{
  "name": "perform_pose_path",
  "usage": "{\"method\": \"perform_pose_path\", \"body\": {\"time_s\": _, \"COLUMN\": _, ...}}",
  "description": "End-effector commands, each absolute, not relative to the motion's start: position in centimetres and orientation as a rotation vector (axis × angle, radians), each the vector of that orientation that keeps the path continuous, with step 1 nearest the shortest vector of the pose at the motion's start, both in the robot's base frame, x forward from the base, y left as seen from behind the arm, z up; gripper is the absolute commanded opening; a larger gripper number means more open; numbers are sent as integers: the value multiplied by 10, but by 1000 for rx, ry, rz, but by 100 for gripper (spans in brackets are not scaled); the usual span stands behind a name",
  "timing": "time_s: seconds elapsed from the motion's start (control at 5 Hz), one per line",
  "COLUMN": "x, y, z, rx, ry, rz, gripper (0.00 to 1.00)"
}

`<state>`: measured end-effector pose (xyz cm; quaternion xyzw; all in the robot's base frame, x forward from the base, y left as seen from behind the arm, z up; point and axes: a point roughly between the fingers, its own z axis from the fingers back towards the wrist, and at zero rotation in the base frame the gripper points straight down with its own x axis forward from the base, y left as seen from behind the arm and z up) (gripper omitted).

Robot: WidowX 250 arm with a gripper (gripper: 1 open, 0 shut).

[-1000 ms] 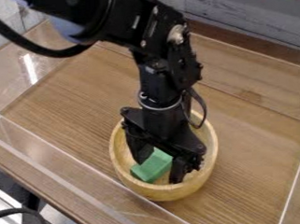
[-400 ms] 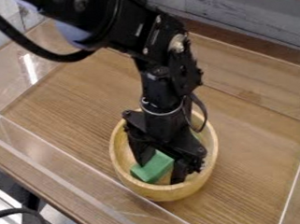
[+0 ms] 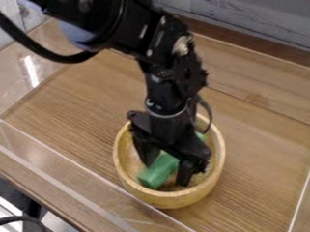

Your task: Remove the green block from inside the brown bowl and put it on the table

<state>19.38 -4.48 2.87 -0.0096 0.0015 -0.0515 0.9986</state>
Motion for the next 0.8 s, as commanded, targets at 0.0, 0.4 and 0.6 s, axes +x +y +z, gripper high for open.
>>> {"method": "perform_pose_path", "body": {"time_s": 0.0, "x": 200, "y": -47, "z": 28, "rx": -27, "ry": -32, "rz": -101, "gripper": 0}}
{"method": "perform_pose_path", "body": {"time_s": 0.4, "x": 202, "y": -44, "z": 28, "rx": -27, "ry": -35, "rz": -100, "gripper": 0}}
{"method": "perform_pose_path", "body": {"time_s": 0.6, "x": 202, "y": -43, "z": 28, "rx": -28, "ry": -36, "rz": -100, "gripper": 0}}
